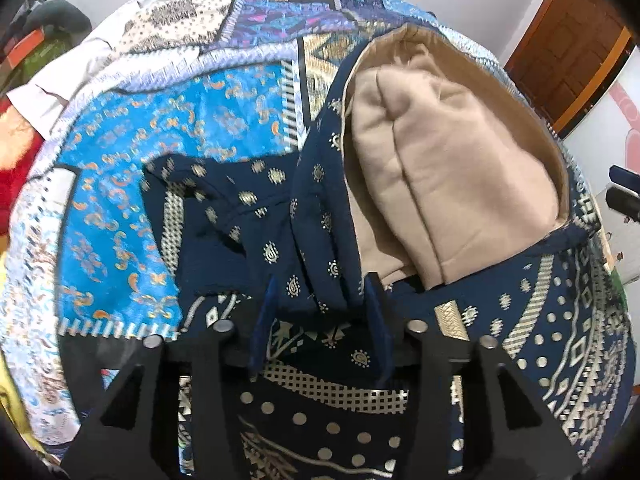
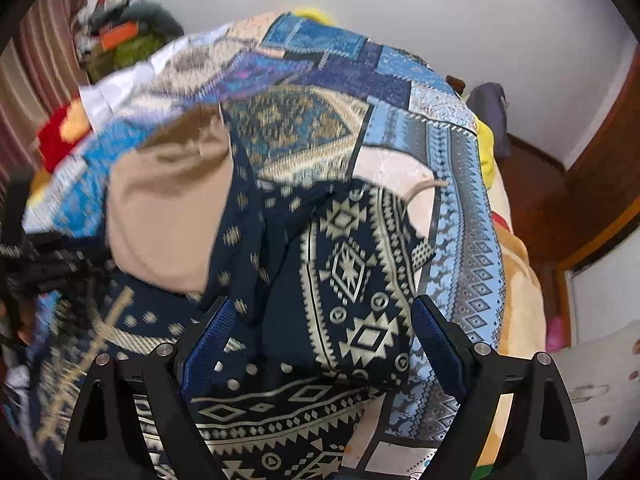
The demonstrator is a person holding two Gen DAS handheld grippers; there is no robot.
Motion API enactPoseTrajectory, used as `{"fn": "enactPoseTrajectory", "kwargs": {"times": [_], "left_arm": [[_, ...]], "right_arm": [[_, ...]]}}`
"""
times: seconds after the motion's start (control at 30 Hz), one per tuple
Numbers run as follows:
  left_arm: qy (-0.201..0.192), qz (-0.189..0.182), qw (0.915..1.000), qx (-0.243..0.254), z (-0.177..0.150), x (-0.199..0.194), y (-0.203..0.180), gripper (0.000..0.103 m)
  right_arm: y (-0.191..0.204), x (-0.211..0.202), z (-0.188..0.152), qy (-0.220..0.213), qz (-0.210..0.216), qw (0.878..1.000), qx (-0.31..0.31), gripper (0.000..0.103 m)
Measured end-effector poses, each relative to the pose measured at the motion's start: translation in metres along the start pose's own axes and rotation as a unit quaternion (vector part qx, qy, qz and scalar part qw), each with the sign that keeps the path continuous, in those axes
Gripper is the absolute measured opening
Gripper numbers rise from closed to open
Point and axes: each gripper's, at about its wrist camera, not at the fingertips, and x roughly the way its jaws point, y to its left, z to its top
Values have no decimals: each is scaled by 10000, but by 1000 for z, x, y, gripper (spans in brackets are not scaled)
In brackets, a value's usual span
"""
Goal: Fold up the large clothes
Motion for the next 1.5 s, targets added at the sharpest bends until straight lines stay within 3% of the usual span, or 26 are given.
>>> {"fn": "enactPoseTrajectory", "kwargs": {"times": [0.1,0.2,0.37,0.73,0.8,0.83,0.9,0.93,0.97,1.0,1.17,1.33,1.5], "left_arm": [[-180,95,9998,-4,13,-17,1,46],[-425,239,9988,74,31,-32,1,55],[-683,448,9961,326,65,-35,-7,59],[-528,524,9963,441,119,26,-18,59],[-468,457,9971,394,124,38,-18,59],[-448,426,9975,346,127,44,-17,59],[-461,467,9977,194,131,53,-14,54],[-436,425,9981,103,133,56,-13,40],[-351,253,9991,30,134,60,-12,17],[-286,140,9995,-26,135,62,-12,10],[-625,24,9980,133,129,31,-22,7],[-1063,-135,9928,526,108,-31,-40,7],[-1214,-458,9891,699,73,-77,-53,7]], "right_arm": [[-7,-6,17,-84,371,9987,325,88],[-3,-1,35,-142,758,9957,522,88],[14,21,63,-167,981,9936,536,88],[44,100,105,173,1195,9918,407,87],[45,115,109,264,1286,9901,492,83],[46,124,111,316,1342,9890,531,76],[47,137,113,445,1448,9867,583,60],[49,143,114,507,1501,9855,606,48],[50,147,114,547,1573,9840,636,37],[51,149,114,542,1628,9830,653,34],[61,121,110,160,1581,9868,324,18],[72,64,100,-340,1504,9879,-157,15],[76,7,74,-591,1596,9848,-355,15]]}}
